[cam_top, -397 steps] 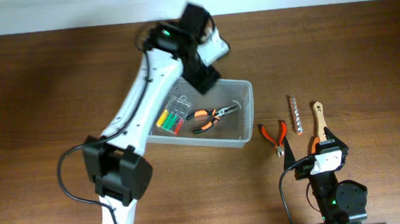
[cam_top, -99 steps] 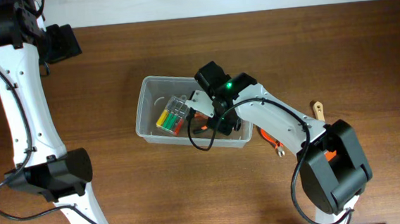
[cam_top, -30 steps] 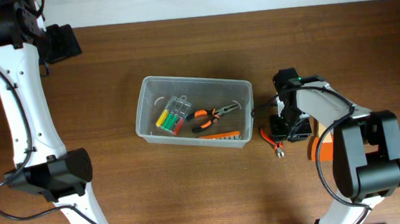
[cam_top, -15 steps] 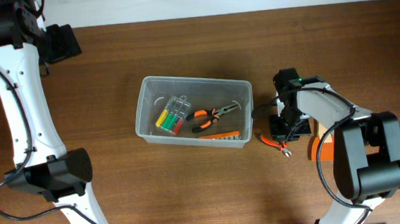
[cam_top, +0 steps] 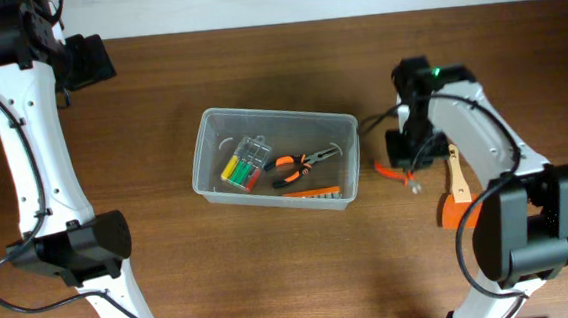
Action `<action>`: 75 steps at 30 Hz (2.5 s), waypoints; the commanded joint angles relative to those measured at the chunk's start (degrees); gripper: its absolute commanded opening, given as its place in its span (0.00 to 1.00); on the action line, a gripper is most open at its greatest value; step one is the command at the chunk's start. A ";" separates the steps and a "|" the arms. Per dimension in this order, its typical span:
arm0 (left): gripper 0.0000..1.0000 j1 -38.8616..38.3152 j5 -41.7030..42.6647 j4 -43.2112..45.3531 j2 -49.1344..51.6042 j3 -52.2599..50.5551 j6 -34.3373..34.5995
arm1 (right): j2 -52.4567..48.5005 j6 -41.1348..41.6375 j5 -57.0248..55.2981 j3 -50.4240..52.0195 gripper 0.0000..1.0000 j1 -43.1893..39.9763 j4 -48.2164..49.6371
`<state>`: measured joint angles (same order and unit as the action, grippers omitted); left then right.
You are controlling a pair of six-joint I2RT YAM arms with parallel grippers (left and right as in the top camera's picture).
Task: Pack container
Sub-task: 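Lift the red pliers and carry them left over the container, then lower the pliers into the container, open the right gripper, withdraw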
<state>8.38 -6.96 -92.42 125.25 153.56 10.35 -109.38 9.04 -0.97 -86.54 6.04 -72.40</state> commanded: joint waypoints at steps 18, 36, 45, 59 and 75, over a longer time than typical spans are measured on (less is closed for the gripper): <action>0.99 0.26 -0.39 -0.02 -0.52 0.94 0.52 | 0.17 7.17 0.98 -21.16 0.04 15.58 -9.31; 0.99 0.26 -0.39 -0.04 -0.52 0.94 0.52 | -7.52 13.77 -2.32 -19.41 0.04 25.81 0.37; 0.99 0.26 -0.39 -0.02 -0.52 0.94 0.52 | -13.68 13.75 -2.36 -19.41 0.09 25.70 0.94; 0.99 0.26 -0.39 -0.02 -0.52 0.94 0.52 | -16.57 10.71 -2.51 -22.14 0.30 25.70 -2.01; 0.99 0.26 -0.39 -0.02 -0.52 0.94 0.52 | -13.97 9.09 -11.10 -40.74 0.34 8.61 -24.96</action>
<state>8.38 -6.96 -92.40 125.25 153.56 10.35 -125.16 20.10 -8.40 -126.54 21.39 -96.86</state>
